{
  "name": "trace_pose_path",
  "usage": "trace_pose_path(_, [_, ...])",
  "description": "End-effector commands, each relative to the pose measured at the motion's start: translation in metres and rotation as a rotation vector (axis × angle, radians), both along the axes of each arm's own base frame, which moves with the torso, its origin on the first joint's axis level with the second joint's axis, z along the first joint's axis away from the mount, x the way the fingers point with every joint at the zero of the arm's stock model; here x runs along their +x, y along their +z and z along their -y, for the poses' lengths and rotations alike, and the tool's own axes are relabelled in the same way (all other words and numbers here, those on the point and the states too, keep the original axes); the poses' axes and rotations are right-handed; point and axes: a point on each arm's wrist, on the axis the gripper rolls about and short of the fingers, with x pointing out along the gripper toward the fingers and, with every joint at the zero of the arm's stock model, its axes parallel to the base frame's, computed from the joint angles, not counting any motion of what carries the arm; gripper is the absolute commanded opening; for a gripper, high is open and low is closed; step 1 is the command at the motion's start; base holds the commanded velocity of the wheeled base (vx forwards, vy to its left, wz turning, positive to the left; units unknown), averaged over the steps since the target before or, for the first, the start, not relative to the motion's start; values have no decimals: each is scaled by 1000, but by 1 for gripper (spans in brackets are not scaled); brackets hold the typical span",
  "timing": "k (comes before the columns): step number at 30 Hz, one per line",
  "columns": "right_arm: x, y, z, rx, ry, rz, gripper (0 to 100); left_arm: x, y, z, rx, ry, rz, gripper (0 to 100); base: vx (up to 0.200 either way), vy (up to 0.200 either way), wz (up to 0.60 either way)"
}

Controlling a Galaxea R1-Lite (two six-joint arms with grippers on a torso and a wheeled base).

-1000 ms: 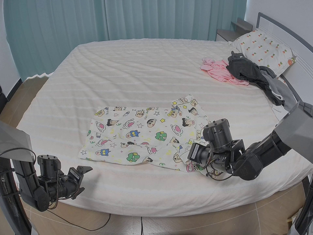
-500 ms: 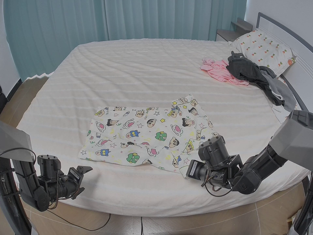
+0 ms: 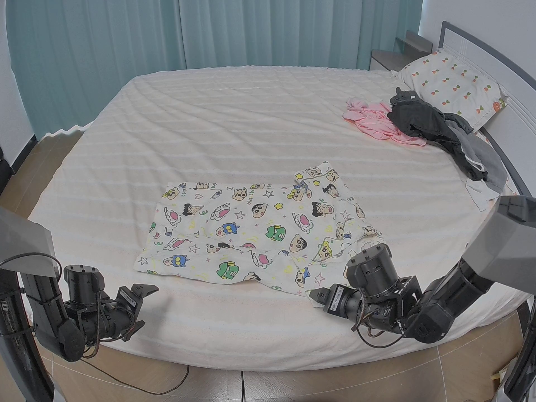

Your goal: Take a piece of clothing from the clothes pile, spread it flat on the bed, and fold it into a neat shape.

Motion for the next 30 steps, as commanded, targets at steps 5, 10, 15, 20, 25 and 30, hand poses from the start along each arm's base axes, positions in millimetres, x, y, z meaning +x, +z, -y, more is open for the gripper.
trace_pose_path(5, [-42,63,20,163,113,115,100,0,0,0,0,0,-1,100,0,0,0])
trace_pose_path(10, [-28,73,17,211,135,138,100,0,0,0,0,0,-1,100,0,0,0])
trace_pose_path(15, [-8,63,8,235,163,104,100,-1,0,0,0,0,-3,100,0,0,0])
trace_pose_path(20, [24,25,6,250,186,-9,100,0,0,0,-5,5,0,100,0,0,0])
trace_pose_path(25, [49,3,26,268,158,-69,100,0,1,0,-5,5,2,100,0,0,0])
trace_pose_path(30, [71,-22,46,244,93,-101,100,0,1,0,-5,5,3,100,0,0,0])
